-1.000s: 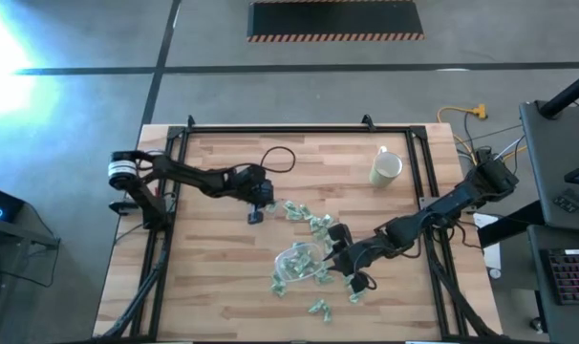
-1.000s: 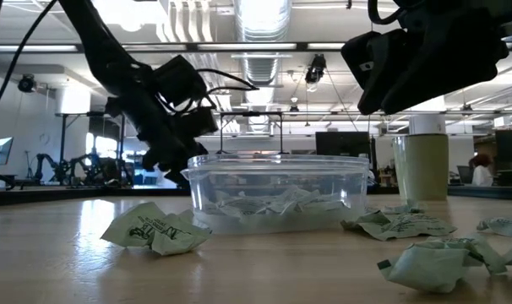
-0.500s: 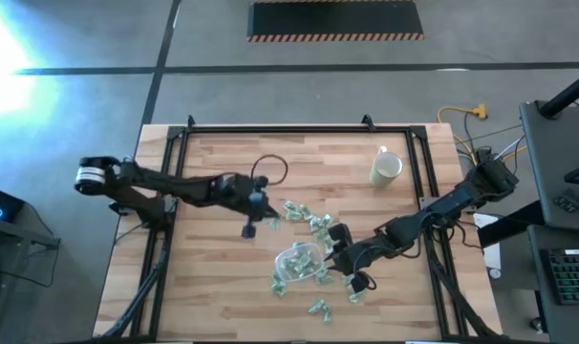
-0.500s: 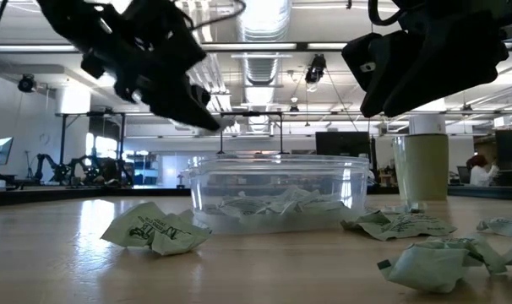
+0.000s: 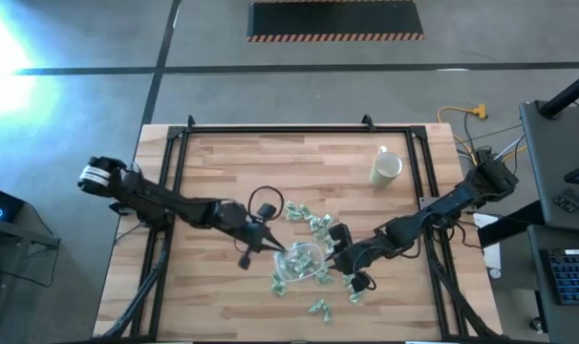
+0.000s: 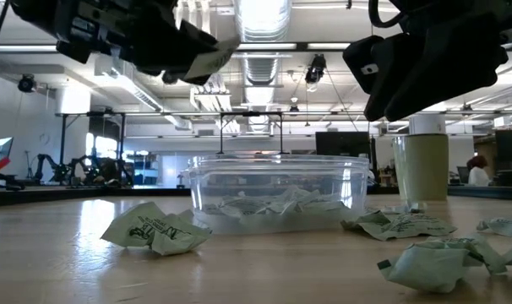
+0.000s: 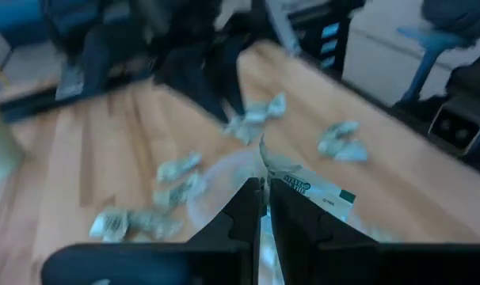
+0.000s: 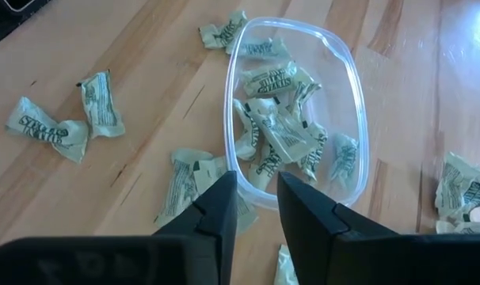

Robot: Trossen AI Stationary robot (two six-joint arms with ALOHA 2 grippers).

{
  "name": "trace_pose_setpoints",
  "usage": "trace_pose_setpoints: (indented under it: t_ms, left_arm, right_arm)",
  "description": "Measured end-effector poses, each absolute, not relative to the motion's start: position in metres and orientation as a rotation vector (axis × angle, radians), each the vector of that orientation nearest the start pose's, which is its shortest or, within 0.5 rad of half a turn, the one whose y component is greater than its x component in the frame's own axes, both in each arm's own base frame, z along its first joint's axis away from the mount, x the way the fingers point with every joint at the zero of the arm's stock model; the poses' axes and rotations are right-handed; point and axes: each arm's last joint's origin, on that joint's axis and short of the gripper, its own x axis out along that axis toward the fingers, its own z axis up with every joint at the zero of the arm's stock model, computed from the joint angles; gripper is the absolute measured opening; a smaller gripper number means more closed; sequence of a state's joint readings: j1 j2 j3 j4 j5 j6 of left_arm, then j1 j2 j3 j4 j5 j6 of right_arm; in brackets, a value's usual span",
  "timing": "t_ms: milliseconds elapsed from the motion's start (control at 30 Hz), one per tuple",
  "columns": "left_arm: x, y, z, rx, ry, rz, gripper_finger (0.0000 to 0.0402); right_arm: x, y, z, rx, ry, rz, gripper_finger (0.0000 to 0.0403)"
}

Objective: Pick and place items into bin
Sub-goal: Put the Stevia packet into the transparent bin

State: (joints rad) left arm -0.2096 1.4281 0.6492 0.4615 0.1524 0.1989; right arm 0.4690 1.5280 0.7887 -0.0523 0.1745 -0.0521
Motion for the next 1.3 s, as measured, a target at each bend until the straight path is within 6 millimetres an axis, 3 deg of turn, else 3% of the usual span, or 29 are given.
trace_pose_setpoints:
  t_ms: [400,733,1100,1300]
  left_arm:
    - [0.322,-0.082,0.171,0.234,0.290,-0.421,0.0011]
    - [0.324,-0.083,0.165,0.230,0.331,-0.424,0.0015]
    - [0.324,-0.083,0.166,0.227,0.329,-0.423,0.0126]
    - [0.324,-0.083,0.166,0.227,0.330,-0.423,0.0148]
  right_arm:
    - [0.266,0.129,0.176,-0.292,0.773,0.291,0.0080]
    - [0.264,0.128,0.174,-0.275,0.803,0.279,0.0068]
    - [0.263,0.128,0.173,-0.223,0.834,0.254,0.0068]
    - [0.252,0.131,0.165,-0.076,0.969,0.282,0.0068]
